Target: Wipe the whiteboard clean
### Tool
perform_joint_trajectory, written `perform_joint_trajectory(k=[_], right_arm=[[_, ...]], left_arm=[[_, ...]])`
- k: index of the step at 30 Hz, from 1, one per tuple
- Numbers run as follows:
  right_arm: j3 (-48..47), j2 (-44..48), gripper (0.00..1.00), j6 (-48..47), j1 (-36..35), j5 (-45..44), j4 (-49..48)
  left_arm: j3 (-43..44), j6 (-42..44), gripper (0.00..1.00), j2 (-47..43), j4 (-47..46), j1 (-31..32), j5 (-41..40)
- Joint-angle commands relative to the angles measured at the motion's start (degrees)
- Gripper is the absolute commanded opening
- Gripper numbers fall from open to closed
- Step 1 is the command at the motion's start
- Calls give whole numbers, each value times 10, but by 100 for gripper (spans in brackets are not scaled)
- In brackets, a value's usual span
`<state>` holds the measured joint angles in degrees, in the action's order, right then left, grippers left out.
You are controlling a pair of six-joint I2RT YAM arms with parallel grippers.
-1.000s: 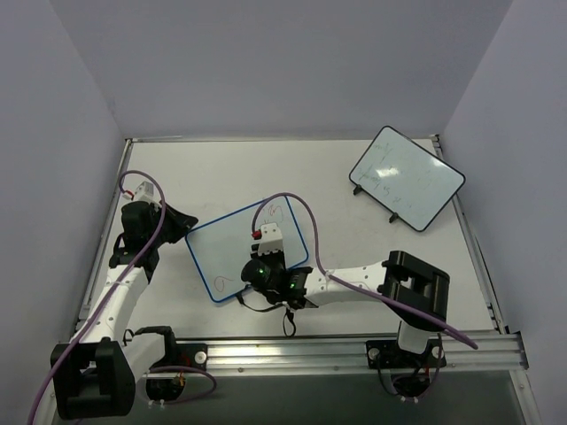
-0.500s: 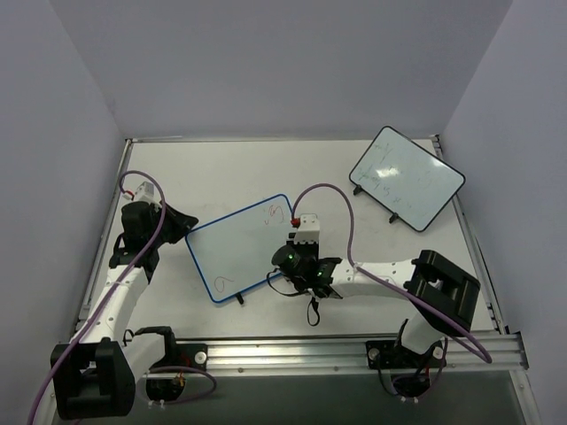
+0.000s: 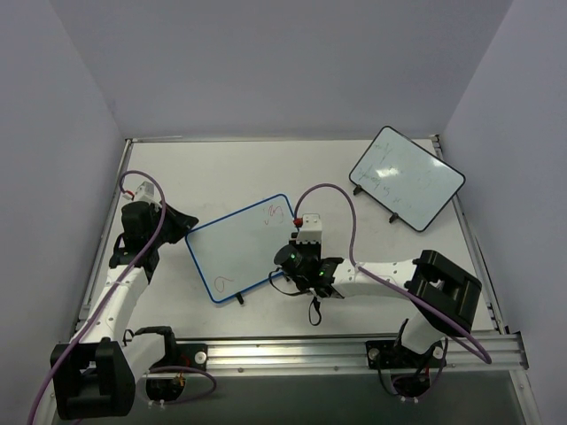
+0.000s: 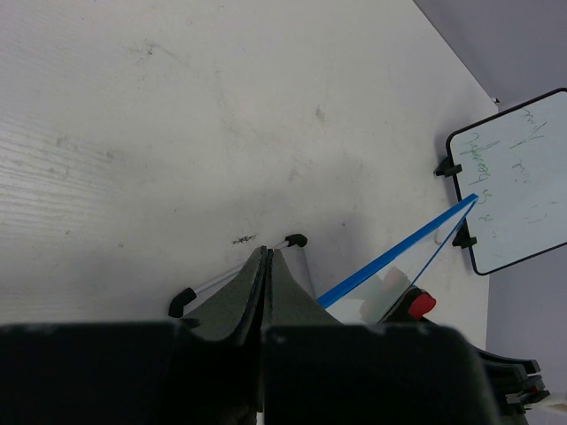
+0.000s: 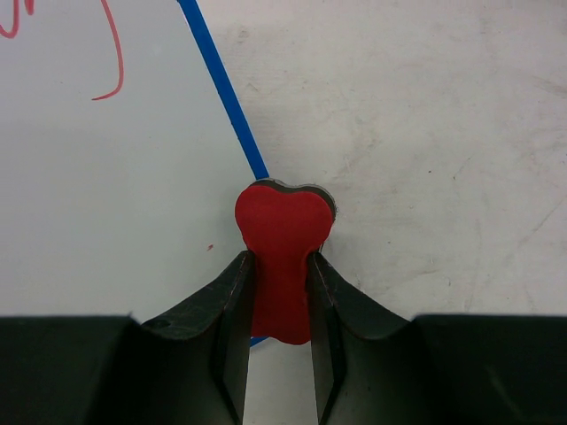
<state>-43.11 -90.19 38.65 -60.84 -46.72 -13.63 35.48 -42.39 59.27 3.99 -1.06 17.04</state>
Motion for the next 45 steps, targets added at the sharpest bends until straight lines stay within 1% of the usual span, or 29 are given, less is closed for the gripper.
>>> perform_joint_trajectory(k=[1,6,10,14,16,18,22,29,33,38,41,44,45], right_arm=[[-14,0,0,-11,-3,-7,-29],[-28,-11,0,-24,-9,24,-54],[-43,-23,0,-11,-18,79,-59],[-32,1,0,12,-22,110,-67],[-13,19,0,13,-22,108,-72],[4,42,0,10,-17,81,-68],[39,86,0,3,0,59,-87],[54,108,0,-38,33,28,-131],[38,103,0,-61,46,26,-146],[1,73,0,-89,56,38,-145],[-32,55,0,-100,56,44,-148],[-60,30,0,-112,59,51,-148],[-84,21,0,-121,62,57,-144]], left_arm=[[2,0,2,-2,-21,4,10],[4,1,2,0,-21,4,9],[3,1,2,1,-22,4,11],[1,-1,2,0,-25,4,11],[-1,-1,2,0,-26,4,12],[-3,-2,2,-1,-28,4,12],[-6,-4,2,-4,-30,4,12],[-8,-6,2,-7,-30,4,12],[-8,-6,2,-9,-30,4,13],[-9,-6,2,-11,-30,4,15],[-11,-7,2,-12,-30,4,13],[-14,-8,2,-11,-52,4,14],[-15,-8,2,-12,-52,4,15]])
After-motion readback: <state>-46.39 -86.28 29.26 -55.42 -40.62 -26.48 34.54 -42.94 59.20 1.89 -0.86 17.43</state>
